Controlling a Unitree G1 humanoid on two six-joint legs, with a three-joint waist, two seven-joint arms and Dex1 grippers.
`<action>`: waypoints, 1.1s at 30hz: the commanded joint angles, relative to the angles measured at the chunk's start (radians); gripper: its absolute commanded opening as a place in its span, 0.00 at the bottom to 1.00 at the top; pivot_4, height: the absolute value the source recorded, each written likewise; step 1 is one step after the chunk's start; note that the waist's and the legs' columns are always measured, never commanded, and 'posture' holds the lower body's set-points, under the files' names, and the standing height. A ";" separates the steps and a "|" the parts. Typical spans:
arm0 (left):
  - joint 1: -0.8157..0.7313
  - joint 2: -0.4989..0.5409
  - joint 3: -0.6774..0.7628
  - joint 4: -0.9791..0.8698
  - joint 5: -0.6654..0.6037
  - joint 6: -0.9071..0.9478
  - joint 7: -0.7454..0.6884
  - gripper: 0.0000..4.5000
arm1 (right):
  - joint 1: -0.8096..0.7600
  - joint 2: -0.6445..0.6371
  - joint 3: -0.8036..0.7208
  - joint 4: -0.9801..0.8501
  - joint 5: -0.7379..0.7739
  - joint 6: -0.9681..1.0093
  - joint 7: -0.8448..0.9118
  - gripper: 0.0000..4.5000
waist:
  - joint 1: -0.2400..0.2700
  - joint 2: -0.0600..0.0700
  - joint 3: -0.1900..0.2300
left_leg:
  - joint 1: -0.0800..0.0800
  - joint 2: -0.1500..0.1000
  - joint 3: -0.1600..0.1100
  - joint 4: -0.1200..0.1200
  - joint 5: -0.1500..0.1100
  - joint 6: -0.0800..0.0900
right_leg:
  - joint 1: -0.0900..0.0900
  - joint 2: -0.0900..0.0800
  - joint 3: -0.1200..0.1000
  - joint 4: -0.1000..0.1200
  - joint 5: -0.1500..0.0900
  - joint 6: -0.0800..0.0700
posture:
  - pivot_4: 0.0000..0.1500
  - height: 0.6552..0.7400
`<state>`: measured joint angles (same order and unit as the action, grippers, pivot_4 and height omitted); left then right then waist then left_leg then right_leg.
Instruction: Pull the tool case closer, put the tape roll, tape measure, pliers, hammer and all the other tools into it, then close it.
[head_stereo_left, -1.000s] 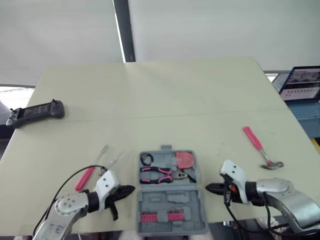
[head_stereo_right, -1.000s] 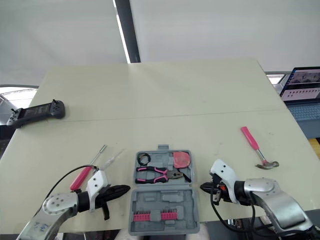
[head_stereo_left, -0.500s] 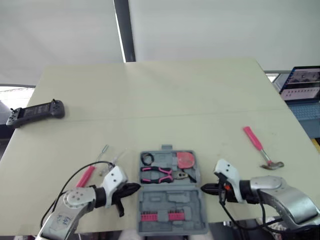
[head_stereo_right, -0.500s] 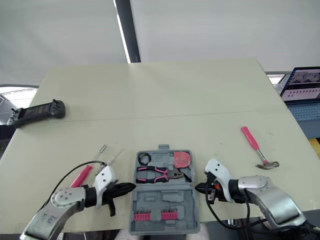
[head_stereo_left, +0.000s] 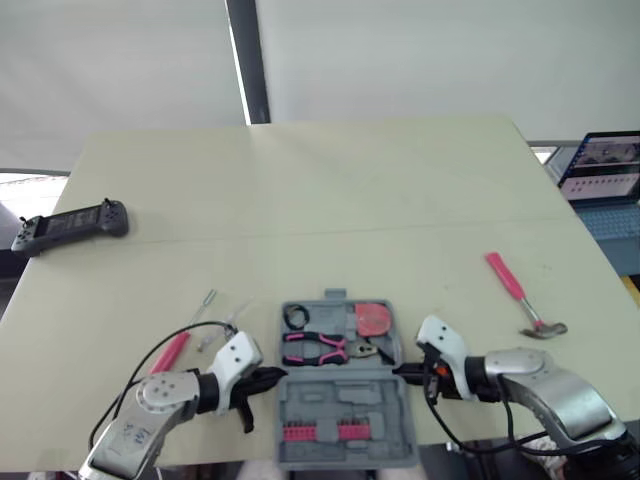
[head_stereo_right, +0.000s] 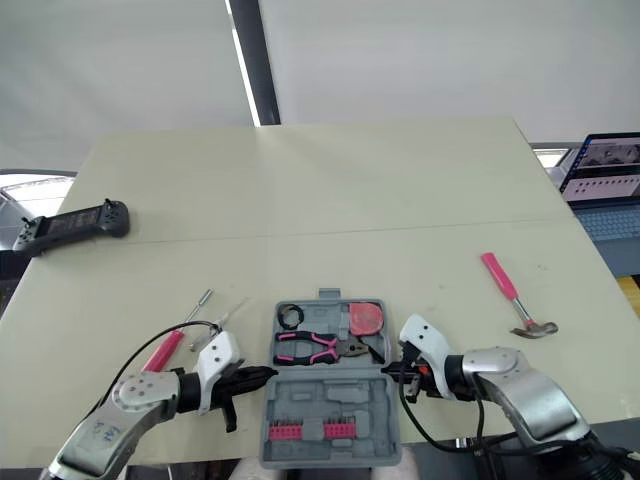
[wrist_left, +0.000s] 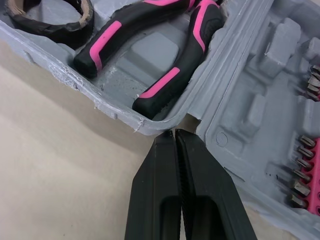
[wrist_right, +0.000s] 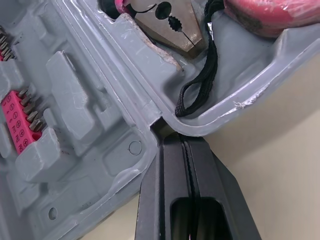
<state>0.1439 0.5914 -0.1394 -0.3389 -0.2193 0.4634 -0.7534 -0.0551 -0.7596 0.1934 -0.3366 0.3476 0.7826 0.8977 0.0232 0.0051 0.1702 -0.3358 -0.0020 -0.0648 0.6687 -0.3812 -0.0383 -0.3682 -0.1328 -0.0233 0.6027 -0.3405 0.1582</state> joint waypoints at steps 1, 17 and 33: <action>-0.013 -0.012 -0.017 0.005 0.007 -0.025 0.002 0.03 | -0.005 0.005 0.004 -0.002 -0.009 -0.024 -0.004 0.00 | 0.000 0.000 0.000 | 0.000 0.000 0.000 0.000 0.000 0.000 | 0.000 0.000 0.000 0.000 0.000 0.000 | 1.00 1.00; -0.057 -0.053 -0.008 0.092 0.021 -0.067 0.022 0.03 | -0.072 0.043 0.019 0.055 -0.046 -0.037 -0.009 0.00 | -0.001 0.000 0.000 | 0.000 0.000 0.000 0.002 0.000 0.000 | 0.000 0.000 0.000 0.003 0.000 0.000 | 1.00 1.00; -0.107 -0.080 0.017 0.159 0.022 -0.088 0.040 0.03 | -0.117 0.064 0.015 0.098 -0.070 -0.048 -0.015 0.00 | 0.000 0.000 0.000 | 0.000 0.000 0.000 0.003 0.000 0.000 | 0.000 0.000 0.000 0.004 0.000 0.000 | 1.00 1.00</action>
<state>0.0459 0.5175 -0.1356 -0.1858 -0.2033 0.3851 -0.7308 -0.1652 -0.7099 0.2013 -0.2318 0.2857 0.7551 0.8969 0.0227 0.0051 0.1700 -0.3359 -0.0020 -0.0651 0.6721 -0.3810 -0.0386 -0.3680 -0.1329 -0.0237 0.6066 -0.3405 0.1583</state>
